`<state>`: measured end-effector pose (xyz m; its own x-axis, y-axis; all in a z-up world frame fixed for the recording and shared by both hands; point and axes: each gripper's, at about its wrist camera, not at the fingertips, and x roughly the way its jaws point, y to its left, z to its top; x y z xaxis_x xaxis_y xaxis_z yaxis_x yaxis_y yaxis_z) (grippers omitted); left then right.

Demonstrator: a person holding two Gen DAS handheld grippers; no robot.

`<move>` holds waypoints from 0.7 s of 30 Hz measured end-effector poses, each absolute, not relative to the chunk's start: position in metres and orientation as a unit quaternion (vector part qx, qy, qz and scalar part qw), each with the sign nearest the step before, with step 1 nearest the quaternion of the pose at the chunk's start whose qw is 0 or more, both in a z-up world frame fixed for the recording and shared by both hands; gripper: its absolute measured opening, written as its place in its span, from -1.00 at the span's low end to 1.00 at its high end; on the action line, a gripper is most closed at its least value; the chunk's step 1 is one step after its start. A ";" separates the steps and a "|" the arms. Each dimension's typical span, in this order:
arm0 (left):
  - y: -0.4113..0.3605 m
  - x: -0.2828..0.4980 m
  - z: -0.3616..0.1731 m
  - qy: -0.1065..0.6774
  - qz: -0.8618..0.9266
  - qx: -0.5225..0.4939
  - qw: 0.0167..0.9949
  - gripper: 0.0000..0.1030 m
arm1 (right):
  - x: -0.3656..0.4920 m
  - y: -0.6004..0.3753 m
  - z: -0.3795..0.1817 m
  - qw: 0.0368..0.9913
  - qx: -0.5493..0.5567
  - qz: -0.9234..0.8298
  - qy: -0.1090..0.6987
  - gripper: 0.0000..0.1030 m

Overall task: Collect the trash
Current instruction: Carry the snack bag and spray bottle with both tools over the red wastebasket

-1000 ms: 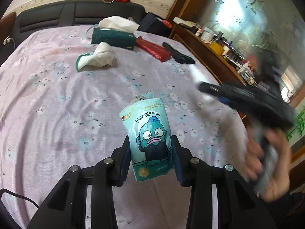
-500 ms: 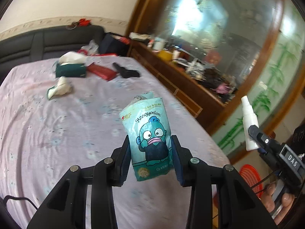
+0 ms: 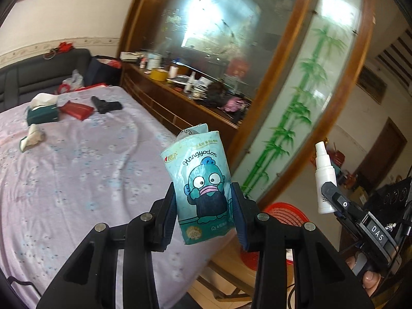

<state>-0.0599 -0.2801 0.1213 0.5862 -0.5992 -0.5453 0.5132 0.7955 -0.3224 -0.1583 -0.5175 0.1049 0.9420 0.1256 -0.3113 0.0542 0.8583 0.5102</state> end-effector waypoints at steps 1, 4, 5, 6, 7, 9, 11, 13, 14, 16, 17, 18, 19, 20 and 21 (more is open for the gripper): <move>-0.285 -0.062 0.121 0.331 -0.318 -0.063 0.886 -0.27 | -0.167 -0.522 0.105 0.949 0.266 0.013 0.166 -0.38; -0.297 -0.069 0.119 0.333 -0.330 -0.057 0.881 -0.27 | -0.184 -0.536 0.102 0.949 0.271 0.003 0.161 -0.38; -0.301 -0.071 0.117 0.335 -0.333 -0.054 0.880 -0.27 | -0.189 -0.539 0.101 0.949 0.272 -0.001 0.161 -0.38; -0.304 -0.072 0.116 0.337 -0.335 -0.052 0.878 -0.27 | -0.193 -0.543 0.099 0.948 0.274 -0.005 0.162 -0.38; -0.308 -0.074 0.114 0.340 -0.339 -0.049 0.876 -0.27 | -0.198 -0.546 0.095 0.947 0.276 -0.009 0.162 -0.38; -0.313 -0.077 0.111 0.342 -0.343 -0.044 0.874 -0.27 | -0.203 -0.552 0.090 0.946 0.281 -0.015 0.164 -0.38; -0.317 -0.079 0.108 0.346 -0.348 -0.041 0.870 -0.27 | -0.207 -0.557 0.086 0.943 0.288 -0.018 0.166 -0.38; -0.321 -0.081 0.105 0.350 -0.354 -0.040 0.866 -0.27 | -0.210 -0.559 0.084 0.943 0.289 -0.021 0.166 -0.38; -0.322 -0.083 0.104 0.350 -0.357 -0.039 0.865 -0.27 | -0.212 -0.561 0.083 0.943 0.288 -0.024 0.166 -0.38; -0.325 -0.085 0.102 0.349 -0.362 -0.038 0.863 -0.27 | -0.215 -0.562 0.083 0.943 0.287 -0.029 0.167 -0.38; -0.326 -0.086 0.102 0.350 -0.365 -0.037 0.862 -0.27 | -0.217 -0.563 0.083 0.943 0.286 -0.032 0.168 -0.38; -0.328 -0.087 0.101 0.351 -0.368 -0.036 0.860 -0.27 | -0.219 -0.564 0.083 0.943 0.285 -0.035 0.168 -0.38; -0.330 -0.088 0.100 0.352 -0.371 -0.035 0.859 -0.27 | -0.222 -0.565 0.083 0.943 0.283 -0.041 0.168 -0.38; -0.332 -0.089 0.099 0.352 -0.373 -0.033 0.858 -0.27 | -0.225 -0.567 0.083 0.943 0.284 -0.045 0.168 -0.38; -0.334 -0.091 0.099 0.353 -0.377 -0.031 0.856 -0.27 | -0.227 -0.569 0.083 0.943 0.284 -0.048 0.168 -0.38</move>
<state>-0.0914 -0.3335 0.0988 0.4663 -0.6679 -0.5801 0.6235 0.7133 -0.3201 -0.2269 -0.5689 0.0825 0.9387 0.0049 -0.3448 0.1865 0.8338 0.5196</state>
